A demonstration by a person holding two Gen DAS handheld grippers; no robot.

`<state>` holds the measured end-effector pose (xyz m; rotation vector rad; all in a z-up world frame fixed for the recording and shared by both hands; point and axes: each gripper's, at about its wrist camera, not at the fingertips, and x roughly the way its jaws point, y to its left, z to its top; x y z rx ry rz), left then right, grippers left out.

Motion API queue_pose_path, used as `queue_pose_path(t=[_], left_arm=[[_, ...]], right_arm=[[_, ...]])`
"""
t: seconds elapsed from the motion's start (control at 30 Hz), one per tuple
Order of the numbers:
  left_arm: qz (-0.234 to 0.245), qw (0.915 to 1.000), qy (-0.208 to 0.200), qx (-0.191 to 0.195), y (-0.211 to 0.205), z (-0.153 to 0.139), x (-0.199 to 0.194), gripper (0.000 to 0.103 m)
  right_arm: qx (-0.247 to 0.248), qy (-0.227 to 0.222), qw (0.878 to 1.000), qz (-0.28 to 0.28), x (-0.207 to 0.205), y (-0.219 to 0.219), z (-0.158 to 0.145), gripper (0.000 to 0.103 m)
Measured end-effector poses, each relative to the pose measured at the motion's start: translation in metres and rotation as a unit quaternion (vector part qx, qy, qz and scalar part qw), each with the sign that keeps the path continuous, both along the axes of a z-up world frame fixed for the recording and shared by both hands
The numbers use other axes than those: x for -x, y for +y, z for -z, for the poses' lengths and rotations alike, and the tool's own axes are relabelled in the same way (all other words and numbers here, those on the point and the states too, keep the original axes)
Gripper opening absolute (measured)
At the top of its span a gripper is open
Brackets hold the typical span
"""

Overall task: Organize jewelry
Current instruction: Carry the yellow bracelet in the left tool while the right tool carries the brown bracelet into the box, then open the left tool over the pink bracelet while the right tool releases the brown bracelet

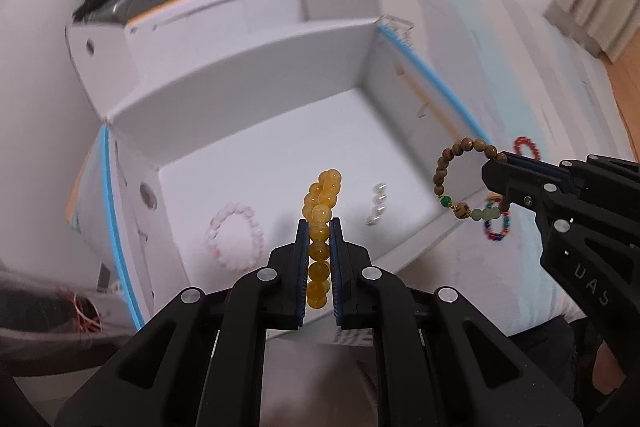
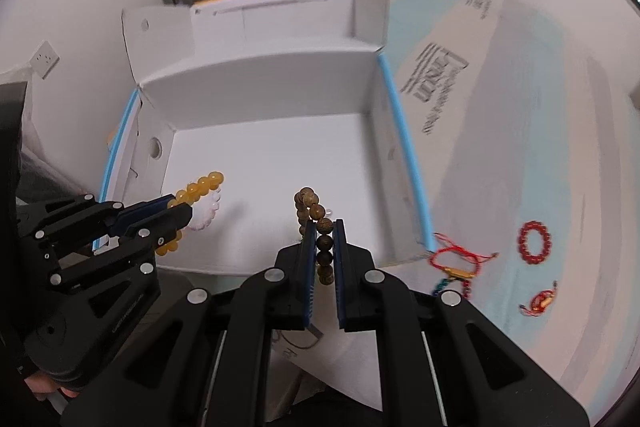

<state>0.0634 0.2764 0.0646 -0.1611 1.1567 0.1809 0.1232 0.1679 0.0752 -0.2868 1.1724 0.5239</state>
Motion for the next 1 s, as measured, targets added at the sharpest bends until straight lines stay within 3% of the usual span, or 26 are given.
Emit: queue_pose_path(t=[0.23, 0.73, 1.0], left_arm=[[-0.027, 0.9979, 0.053, 0.024, 0.037, 0.036, -0.012, 0.009], [-0.036, 0.9869, 0.155, 0.025, 0.070, 0.097, -0.035, 0.009], [-0.043, 0.9880, 0.148, 0.015, 0.077, 0.100, -0.032, 0.012]], right_arm=[[0.026, 0.052, 0.998, -0.010, -0.016, 0.031, 0.039, 0.007], [0.101, 0.132, 0.986, 0.020, -0.058, 0.050, 0.117, 0.007], [0.099, 0.138, 0.985, 0.028, -0.060, 0.044, 0.124, 0.010]])
